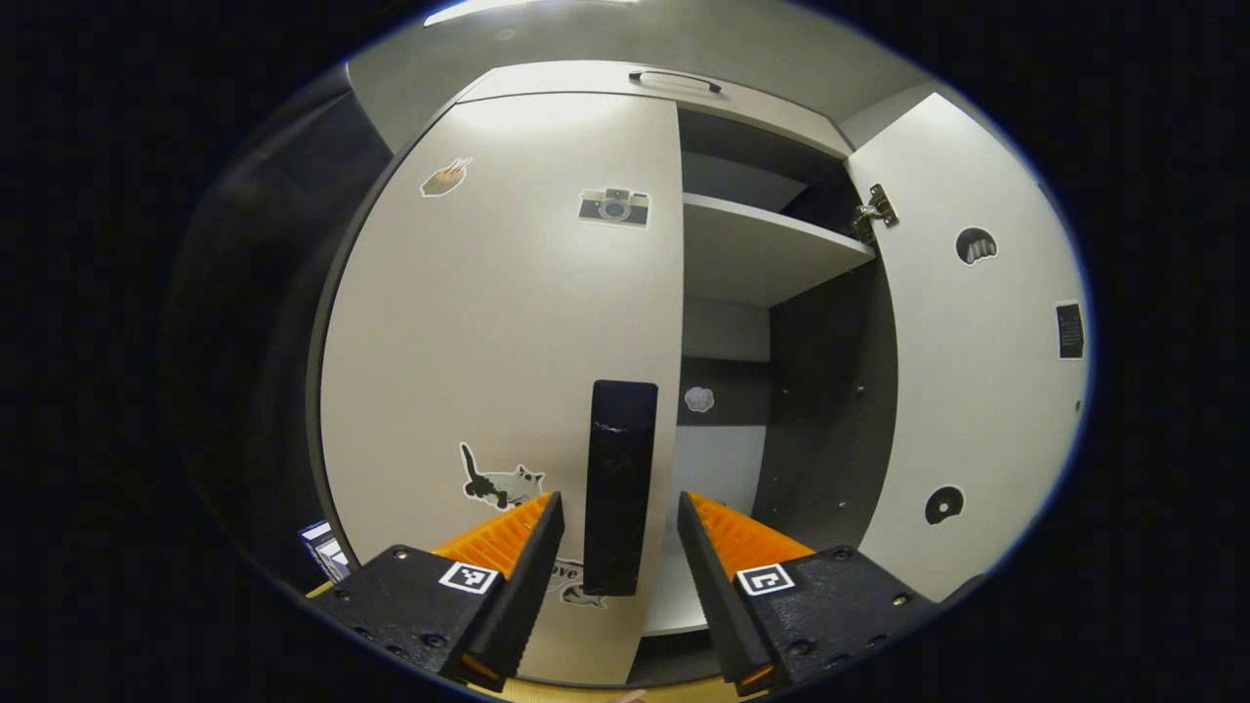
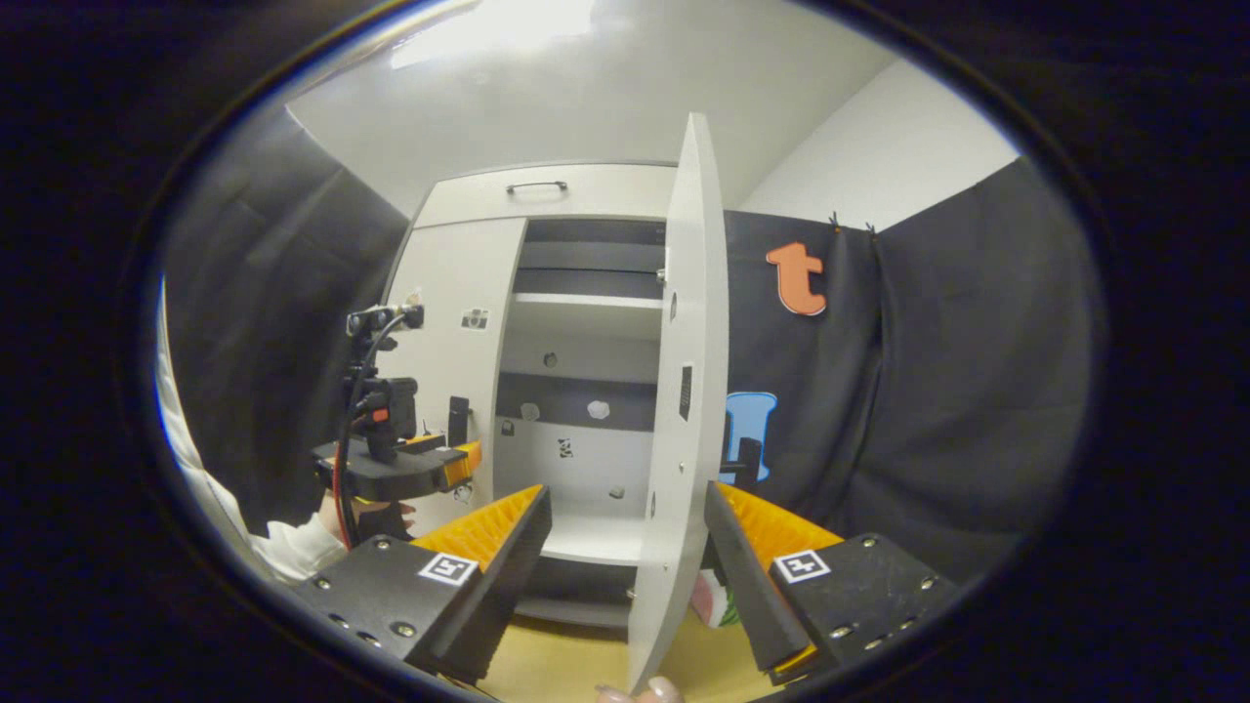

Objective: Open the right door of the double-door shoe cabinet with the right hand, and open the left door with the left hand.

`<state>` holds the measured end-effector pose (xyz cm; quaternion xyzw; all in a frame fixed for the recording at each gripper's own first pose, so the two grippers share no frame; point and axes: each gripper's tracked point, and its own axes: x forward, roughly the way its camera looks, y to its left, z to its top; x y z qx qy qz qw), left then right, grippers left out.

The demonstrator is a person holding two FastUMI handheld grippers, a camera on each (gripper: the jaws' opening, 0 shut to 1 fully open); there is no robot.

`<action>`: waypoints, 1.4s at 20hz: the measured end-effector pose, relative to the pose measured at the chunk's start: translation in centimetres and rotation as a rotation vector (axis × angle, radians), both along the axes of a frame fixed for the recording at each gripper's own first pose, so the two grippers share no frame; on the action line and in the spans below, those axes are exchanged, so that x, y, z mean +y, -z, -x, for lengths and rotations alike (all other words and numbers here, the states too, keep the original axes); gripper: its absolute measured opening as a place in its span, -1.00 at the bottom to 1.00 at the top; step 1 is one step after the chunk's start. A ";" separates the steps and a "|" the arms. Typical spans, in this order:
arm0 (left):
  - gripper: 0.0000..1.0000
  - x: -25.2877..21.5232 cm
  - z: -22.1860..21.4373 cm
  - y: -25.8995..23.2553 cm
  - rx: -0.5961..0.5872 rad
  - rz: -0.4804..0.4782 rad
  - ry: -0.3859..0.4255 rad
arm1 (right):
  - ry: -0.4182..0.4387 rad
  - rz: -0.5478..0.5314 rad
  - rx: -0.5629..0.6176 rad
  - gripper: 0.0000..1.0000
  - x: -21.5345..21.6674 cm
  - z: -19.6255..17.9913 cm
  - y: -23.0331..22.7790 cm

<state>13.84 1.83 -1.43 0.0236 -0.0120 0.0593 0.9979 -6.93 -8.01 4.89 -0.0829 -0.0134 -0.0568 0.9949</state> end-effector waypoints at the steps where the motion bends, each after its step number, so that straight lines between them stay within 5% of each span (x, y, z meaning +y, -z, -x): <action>1: 0.45 -0.3 -0.2 0.2 0.004 0.010 0.016 | 0.015 0.001 -0.005 0.89 -0.3 0.0 0.0; 8: 0.00 0.7 -1.0 0.6 0.003 -0.026 -0.021 | 0.071 0.062 -0.023 0.89 -1.2 -0.4 -0.2; 9: -0.30 0.7 -1.1 0.5 -0.010 -0.014 -0.025 | 0.065 0.059 -0.024 0.89 -1.0 -0.6 -0.3; 20: -0.51 0.7 -1.0 0.6 -0.003 -0.069 -0.021 | 0.047 0.039 -0.016 0.89 -1.9 -0.9 -0.3; 28: -0.65 0.5 0.9 0.4 0.025 -0.025 0.031 | -0.024 0.026 -0.035 0.89 -1.6 -0.6 -1.3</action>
